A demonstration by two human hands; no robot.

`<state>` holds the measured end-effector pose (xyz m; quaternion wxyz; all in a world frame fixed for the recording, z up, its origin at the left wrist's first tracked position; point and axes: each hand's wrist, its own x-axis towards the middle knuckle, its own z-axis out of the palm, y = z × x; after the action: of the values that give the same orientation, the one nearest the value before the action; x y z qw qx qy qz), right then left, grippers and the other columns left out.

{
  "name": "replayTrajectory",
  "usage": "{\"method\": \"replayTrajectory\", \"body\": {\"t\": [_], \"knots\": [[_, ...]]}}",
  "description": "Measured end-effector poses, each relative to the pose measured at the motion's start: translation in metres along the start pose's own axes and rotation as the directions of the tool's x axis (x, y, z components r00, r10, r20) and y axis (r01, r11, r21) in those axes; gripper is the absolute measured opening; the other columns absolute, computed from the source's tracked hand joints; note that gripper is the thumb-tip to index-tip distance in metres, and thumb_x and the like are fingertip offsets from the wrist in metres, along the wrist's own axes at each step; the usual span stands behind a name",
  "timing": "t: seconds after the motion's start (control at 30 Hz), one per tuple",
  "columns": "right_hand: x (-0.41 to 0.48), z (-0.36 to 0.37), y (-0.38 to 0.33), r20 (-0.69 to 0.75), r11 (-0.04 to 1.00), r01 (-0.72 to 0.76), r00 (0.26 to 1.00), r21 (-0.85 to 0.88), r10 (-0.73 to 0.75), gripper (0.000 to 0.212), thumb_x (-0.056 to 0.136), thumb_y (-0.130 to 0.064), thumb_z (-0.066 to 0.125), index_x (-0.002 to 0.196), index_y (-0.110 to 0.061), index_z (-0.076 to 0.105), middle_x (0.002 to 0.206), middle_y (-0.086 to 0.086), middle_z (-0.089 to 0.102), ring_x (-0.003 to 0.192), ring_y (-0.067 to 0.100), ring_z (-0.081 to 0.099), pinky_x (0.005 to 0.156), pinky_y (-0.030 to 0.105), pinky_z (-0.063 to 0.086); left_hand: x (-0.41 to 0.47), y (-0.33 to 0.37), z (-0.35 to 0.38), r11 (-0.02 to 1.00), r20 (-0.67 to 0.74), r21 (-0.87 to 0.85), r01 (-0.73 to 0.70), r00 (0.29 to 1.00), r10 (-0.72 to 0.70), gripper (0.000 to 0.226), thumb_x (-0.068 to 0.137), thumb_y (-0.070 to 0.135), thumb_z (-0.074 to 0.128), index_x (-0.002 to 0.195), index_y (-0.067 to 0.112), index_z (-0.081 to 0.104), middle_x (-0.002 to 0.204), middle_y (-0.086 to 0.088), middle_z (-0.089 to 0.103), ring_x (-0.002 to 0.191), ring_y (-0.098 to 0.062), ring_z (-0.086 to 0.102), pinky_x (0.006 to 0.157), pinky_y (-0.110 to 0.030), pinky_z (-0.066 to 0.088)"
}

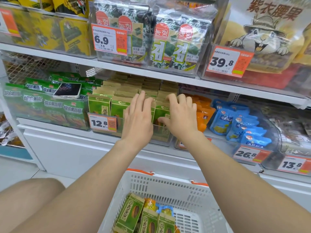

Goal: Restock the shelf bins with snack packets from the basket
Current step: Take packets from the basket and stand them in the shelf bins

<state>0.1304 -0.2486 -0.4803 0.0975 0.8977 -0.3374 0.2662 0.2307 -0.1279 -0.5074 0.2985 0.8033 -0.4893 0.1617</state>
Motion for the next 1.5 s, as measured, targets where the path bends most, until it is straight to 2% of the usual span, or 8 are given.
{"method": "replayTrajectory", "body": {"t": [0.2,0.37,0.6,0.8,0.97,1.07,1.33,1.5], "knots": [[-0.043,-0.007,-0.004,-0.230,0.951,0.194,0.963,0.242,-0.138,0.015,0.092,-0.024,0.062,0.105,-0.021,0.056,0.093,-0.004,0.060,0.082,0.019,0.055,0.072,0.038,0.044,-0.032,0.001,0.018,0.989,-0.319,0.147,-0.006,0.946,0.054,0.028,0.085,0.010,0.063,0.112,0.017,0.059,0.117,-0.006,0.057,0.103,-0.032,0.050,0.081,-0.044,0.038],[-0.107,0.011,0.011,0.076,0.924,0.240,0.959,0.298,-0.274,0.013,0.089,-0.029,0.051,0.099,-0.024,0.056,0.059,-0.004,0.058,0.054,0.028,0.057,0.049,0.032,0.041,-0.072,-0.008,0.053,0.990,0.023,0.084,-0.111,0.994,0.109,0.014,0.086,0.015,0.064,0.092,0.018,0.052,0.083,0.001,0.061,0.075,-0.031,0.056,0.065,-0.040,0.033],[-0.175,0.068,0.051,0.682,0.969,0.030,0.705,0.247,-0.196,0.022,0.092,-0.028,0.051,0.110,-0.029,0.063,0.097,0.004,0.069,0.098,0.031,0.063,0.072,0.038,0.049,-0.115,-0.001,0.089,0.963,0.739,0.149,-0.224,0.672,0.042,0.022,0.098,0.027,0.052,0.114,0.022,0.066,0.120,-0.009,0.069,0.105,-0.032,0.066,0.078,-0.037,0.050],[-0.229,0.118,0.074,0.862,0.969,-0.152,0.498,0.193,-0.094,0.029,0.095,-0.013,0.048,0.113,-0.021,0.070,0.117,0.007,0.068,0.105,0.030,0.064,0.090,0.042,0.056,-0.146,-0.011,0.134,0.947,0.915,0.151,-0.283,0.404,-0.025,0.027,0.096,0.008,0.052,0.114,0.020,0.068,0.117,-0.006,0.070,0.101,-0.028,0.066,0.089,-0.041,0.057],[-0.270,0.149,0.086,0.946,0.996,-0.042,0.320,0.076,-0.058,0.013,0.094,-0.004,0.053,0.100,-0.011,0.062,0.109,0.009,0.066,0.105,0.032,0.066,0.088,0.041,0.057,-0.171,-0.014,0.164,0.952,0.975,0.131,-0.277,0.210,-0.073,0.040,0.097,0.003,0.050,0.133,0.017,0.061,0.130,-0.009,0.064,0.109,-0.028,0.065,0.092,-0.042,0.056],[-0.285,0.158,0.095,0.972,0.999,0.027,0.231,0.029,-0.035,0.023,0.100,-0.010,0.052,0.121,-0.012,0.060,0.123,0.011,0.061,0.117,0.031,0.061,0.093,0.039,0.049,-0.184,-0.007,0.178,0.952,0.993,0.085,-0.293,0.107,-0.056,0.048,0.099,0.000,0.046,0.143,0.019,0.052,0.137,-0.010,0.060,0.109,-0.029,0.064,0.086,-0.042,0.057],[-0.313,0.205,0.105,0.994,0.941,-0.334,-0.069,0.061,-0.088,0.055,0.096,-0.025,0.059,0.149,-0.014,0.047,0.147,0.006,0.053,0.131,0.033,0.054,0.109,0.047,0.047,-0.193,0.011,0.203,0.953,0.997,0.017,-0.302,0.081,0.008,0.024,0.103,0.005,0.045,0.121,0.016,0.056,0.103,-0.002,0.055,0.072,-0.013,0.052,0.061,-0.030,0.044],[-0.299,0.195,0.086,0.996,0.905,-0.419,-0.020,0.068,-0.084,0.042,0.100,-0.005,0.049,0.142,-0.008,0.050,0.134,0.012,0.060,0.114,0.027,0.060,0.082,0.031,0.047,-0.191,0.000,0.209,0.963,0.998,0.038,-0.267,0.058,-0.024,0.031,0.101,0.011,0.048,0.128,0.016,0.063,0.122,-0.006,0.066,0.102,-0.025,0.068,0.082,-0.039,0.059]]}}
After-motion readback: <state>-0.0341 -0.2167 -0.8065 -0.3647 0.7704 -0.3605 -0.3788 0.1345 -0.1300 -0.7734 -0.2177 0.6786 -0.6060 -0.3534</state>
